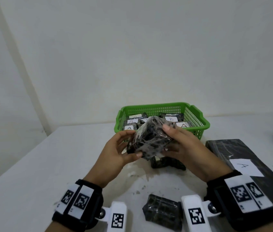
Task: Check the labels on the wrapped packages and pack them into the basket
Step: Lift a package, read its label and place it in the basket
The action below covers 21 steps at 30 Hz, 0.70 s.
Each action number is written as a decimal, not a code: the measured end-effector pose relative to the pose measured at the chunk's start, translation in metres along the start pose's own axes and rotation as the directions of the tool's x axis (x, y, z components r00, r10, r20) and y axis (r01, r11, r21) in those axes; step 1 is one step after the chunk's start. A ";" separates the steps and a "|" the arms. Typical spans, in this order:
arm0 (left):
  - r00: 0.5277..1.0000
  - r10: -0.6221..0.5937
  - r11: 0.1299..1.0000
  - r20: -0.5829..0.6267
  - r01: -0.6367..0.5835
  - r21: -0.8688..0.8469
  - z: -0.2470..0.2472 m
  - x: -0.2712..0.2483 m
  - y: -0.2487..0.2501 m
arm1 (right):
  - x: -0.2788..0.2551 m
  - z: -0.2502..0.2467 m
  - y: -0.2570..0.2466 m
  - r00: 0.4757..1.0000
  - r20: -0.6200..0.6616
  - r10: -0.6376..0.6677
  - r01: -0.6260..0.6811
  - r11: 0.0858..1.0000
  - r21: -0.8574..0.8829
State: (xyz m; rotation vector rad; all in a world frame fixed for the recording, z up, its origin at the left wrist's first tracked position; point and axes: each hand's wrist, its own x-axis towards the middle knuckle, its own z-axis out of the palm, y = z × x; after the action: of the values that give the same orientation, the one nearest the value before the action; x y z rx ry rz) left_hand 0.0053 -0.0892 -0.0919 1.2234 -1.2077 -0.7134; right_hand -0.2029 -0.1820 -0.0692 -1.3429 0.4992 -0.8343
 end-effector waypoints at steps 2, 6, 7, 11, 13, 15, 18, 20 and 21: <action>1.000 0.013 0.999 0.018 -0.013 -0.036 0.004 -0.001 0.000 | -0.004 0.002 -0.002 0.995 0.041 0.089 -0.090 0.996 0.017; 0.985 0.006 0.996 0.170 0.009 -0.089 0.005 -0.003 0.002 | -0.005 0.003 -0.003 0.997 0.068 0.047 -0.047 0.999 -0.004; 0.981 -0.007 0.994 0.195 0.028 -0.103 0.006 -0.004 0.003 | -0.004 0.004 -0.002 0.997 0.073 0.030 -0.029 0.999 -0.014; 0.984 -0.035 0.982 0.174 0.066 -0.179 0.012 -0.004 0.008 | -0.003 0.006 0.002 0.997 0.075 0.031 -0.030 0.999 -0.021; 0.986 -0.011 0.977 0.167 0.046 -0.206 0.011 -0.004 0.009 | -0.003 0.005 0.002 0.992 0.102 0.070 -0.065 0.996 -0.053; 0.987 0.025 0.976 0.157 0.010 -0.219 0.011 -0.005 0.008 | -0.004 0.004 0.003 0.981 0.142 0.129 -0.119 0.990 -0.077; 0.989 0.020 0.990 0.146 0.000 -0.138 0.010 -0.006 0.005 | -0.002 0.006 0.006 0.986 0.128 0.107 -0.099 0.993 -0.064; 0.988 -0.009 0.999 0.154 0.014 -0.030 0.009 -0.006 0.005 | 0.000 0.007 0.008 0.997 0.071 0.014 -0.004 0.990 -0.138; 0.987 -0.013 1.000 0.161 0.012 0.012 0.009 -0.006 0.006 | 0.000 0.008 0.009 0.999 0.041 -0.032 0.039 0.980 -0.197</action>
State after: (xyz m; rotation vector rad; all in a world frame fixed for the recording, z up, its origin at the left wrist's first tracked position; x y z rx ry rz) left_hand -0.0063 -0.0849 -0.0892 1.2013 -1.3390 -0.8285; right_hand -0.1952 -0.1769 -0.0765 -1.5517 0.5415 -0.8029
